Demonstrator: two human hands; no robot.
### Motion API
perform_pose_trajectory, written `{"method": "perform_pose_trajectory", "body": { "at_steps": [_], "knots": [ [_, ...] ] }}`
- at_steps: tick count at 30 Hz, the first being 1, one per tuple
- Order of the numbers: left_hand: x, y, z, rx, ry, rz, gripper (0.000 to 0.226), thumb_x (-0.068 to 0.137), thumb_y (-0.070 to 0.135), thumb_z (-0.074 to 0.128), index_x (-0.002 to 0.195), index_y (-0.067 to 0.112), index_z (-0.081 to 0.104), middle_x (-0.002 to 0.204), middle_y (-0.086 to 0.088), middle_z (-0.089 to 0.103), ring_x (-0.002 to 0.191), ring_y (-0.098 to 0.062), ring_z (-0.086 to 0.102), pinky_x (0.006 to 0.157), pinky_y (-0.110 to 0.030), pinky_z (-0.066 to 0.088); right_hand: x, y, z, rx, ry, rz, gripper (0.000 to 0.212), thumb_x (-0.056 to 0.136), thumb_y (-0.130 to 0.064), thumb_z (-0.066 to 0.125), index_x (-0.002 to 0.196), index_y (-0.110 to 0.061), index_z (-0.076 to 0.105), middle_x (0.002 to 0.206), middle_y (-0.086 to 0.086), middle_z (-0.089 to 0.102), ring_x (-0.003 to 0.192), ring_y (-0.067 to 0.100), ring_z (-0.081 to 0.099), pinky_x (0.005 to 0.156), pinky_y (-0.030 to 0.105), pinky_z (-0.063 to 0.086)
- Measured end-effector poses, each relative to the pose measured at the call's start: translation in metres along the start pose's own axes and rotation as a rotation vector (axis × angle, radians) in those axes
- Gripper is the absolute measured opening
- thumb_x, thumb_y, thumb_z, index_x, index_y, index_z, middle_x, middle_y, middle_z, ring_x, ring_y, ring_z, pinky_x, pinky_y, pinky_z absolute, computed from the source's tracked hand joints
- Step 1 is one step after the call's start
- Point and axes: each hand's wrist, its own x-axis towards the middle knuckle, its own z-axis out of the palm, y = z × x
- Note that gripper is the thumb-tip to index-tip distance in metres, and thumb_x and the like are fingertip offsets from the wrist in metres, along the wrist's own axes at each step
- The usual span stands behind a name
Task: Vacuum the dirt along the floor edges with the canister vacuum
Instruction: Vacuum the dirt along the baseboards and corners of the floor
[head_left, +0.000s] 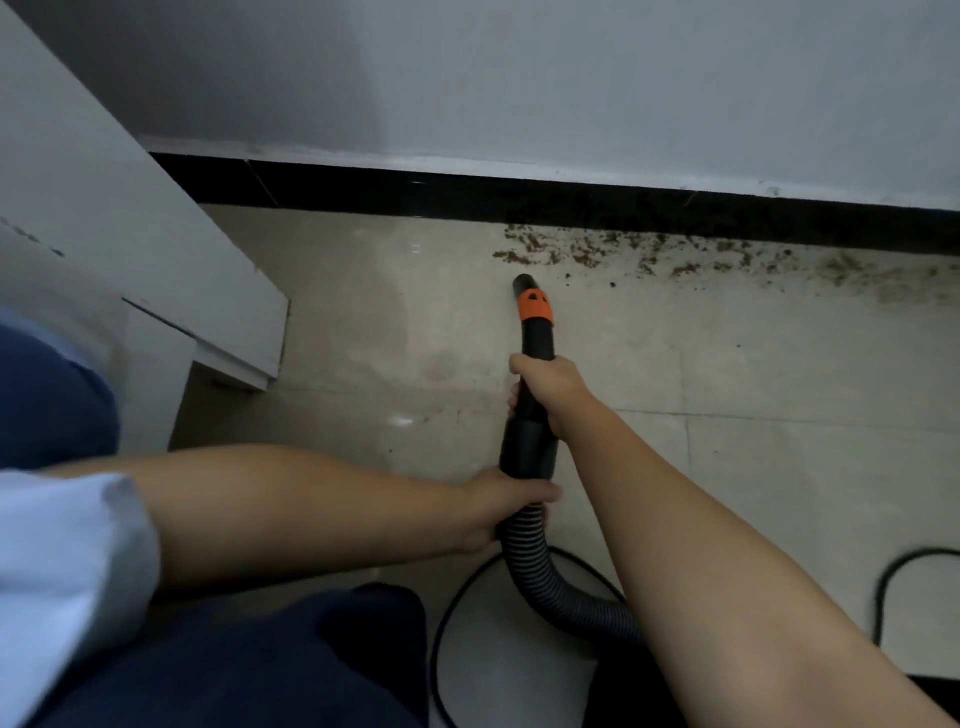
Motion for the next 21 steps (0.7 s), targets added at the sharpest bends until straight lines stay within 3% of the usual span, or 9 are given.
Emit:
{"method": "perform_pose_trajectory", "body": {
  "at_steps": [4,10,14,18,21],
  "knots": [
    [-0.001,0.007,0.021,0.116,-0.015,-0.032,0.011,0.084,0.005,0.063,0.083,0.008,0.053,0.066,-0.007,0.054,0.057,-0.016,0.052,0.056,-0.026,0.047,-0.007,0.001,-0.033,0.121,0.041,0.041,0.011,0.085,-0.004,0.057,0.090,-0.004,0.047,0.059,0.009,0.049,0.038,0.016,0.047,0.041,0.022,0.045],
    [0.005,0.002,0.067,0.141,-0.038,-0.006,0.015,0.081,0.002,0.066,0.086,0.007,0.053,0.067,-0.008,0.053,0.056,-0.018,0.051,0.056,-0.028,0.047,-0.010,0.011,-0.087,0.216,0.149,0.058,0.015,0.083,-0.005,0.057,0.094,-0.004,0.048,0.061,0.009,0.050,0.047,0.019,0.048,0.053,0.030,0.048],
    [0.007,0.002,0.097,0.146,-0.051,-0.006,0.015,0.081,0.005,0.066,0.087,0.009,0.053,0.069,-0.006,0.053,0.056,-0.015,0.051,0.049,-0.023,0.046,-0.015,0.013,-0.119,0.204,0.228,0.085,0.012,0.084,-0.007,0.058,0.091,-0.006,0.048,0.064,0.008,0.052,0.049,0.018,0.049,0.054,0.031,0.049],
    [0.014,-0.020,0.132,0.111,0.000,0.037,0.029,0.077,0.010,0.068,0.104,0.007,0.058,0.084,-0.008,0.059,0.077,-0.022,0.057,0.067,-0.027,0.047,-0.018,0.018,-0.141,0.104,0.280,0.068,0.014,0.084,-0.005,0.058,0.093,-0.004,0.047,0.061,0.010,0.050,0.043,0.018,0.049,0.049,0.029,0.047],
    [0.015,-0.045,0.143,0.042,0.042,0.046,0.036,0.077,0.010,0.066,0.111,0.004,0.059,0.084,-0.006,0.060,0.076,-0.019,0.057,0.062,-0.022,0.044,-0.023,0.031,-0.137,-0.001,0.236,0.042,0.013,0.083,-0.003,0.058,0.086,-0.005,0.046,0.055,0.010,0.047,0.037,0.019,0.046,0.044,0.027,0.044]
  ]
}}
